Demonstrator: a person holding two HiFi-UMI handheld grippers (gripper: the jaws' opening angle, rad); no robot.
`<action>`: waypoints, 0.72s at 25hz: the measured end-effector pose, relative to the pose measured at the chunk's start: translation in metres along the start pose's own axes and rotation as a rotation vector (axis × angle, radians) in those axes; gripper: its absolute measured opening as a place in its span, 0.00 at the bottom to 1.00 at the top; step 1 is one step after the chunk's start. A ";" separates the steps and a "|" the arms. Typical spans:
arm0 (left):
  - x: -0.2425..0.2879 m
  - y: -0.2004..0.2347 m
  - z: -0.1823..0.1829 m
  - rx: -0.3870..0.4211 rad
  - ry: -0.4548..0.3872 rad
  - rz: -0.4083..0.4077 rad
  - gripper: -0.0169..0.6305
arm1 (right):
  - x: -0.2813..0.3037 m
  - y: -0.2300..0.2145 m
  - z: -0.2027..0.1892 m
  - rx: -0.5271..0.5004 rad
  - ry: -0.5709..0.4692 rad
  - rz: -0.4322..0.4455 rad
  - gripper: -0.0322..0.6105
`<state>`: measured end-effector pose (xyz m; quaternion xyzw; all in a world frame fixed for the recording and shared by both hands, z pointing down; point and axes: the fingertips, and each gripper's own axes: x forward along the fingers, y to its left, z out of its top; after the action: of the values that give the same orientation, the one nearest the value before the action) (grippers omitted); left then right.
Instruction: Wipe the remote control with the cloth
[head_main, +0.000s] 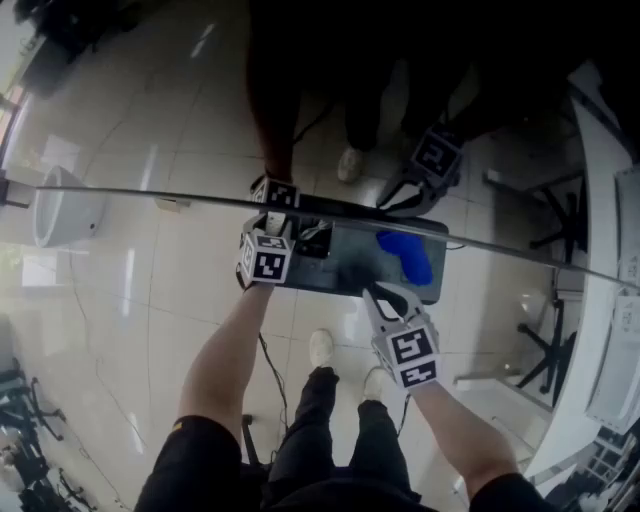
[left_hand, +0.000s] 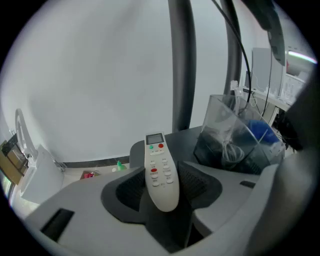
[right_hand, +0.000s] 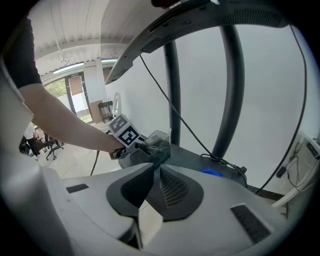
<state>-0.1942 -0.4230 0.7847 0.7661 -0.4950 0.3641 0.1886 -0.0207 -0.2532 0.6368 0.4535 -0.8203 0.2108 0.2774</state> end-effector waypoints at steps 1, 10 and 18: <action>0.000 0.000 0.000 -0.004 0.003 0.003 0.34 | 0.000 -0.004 0.000 -0.002 0.001 -0.005 0.12; -0.044 0.005 -0.004 -0.075 -0.031 0.042 0.34 | 0.010 -0.050 -0.027 -0.041 0.070 -0.082 0.18; -0.142 -0.030 -0.016 -0.135 -0.115 0.070 0.34 | 0.049 -0.127 -0.069 -0.150 0.206 -0.203 0.35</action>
<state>-0.2082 -0.3109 0.6917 0.7535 -0.5549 0.2918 0.1980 0.0856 -0.3068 0.7328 0.4881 -0.7508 0.1654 0.4131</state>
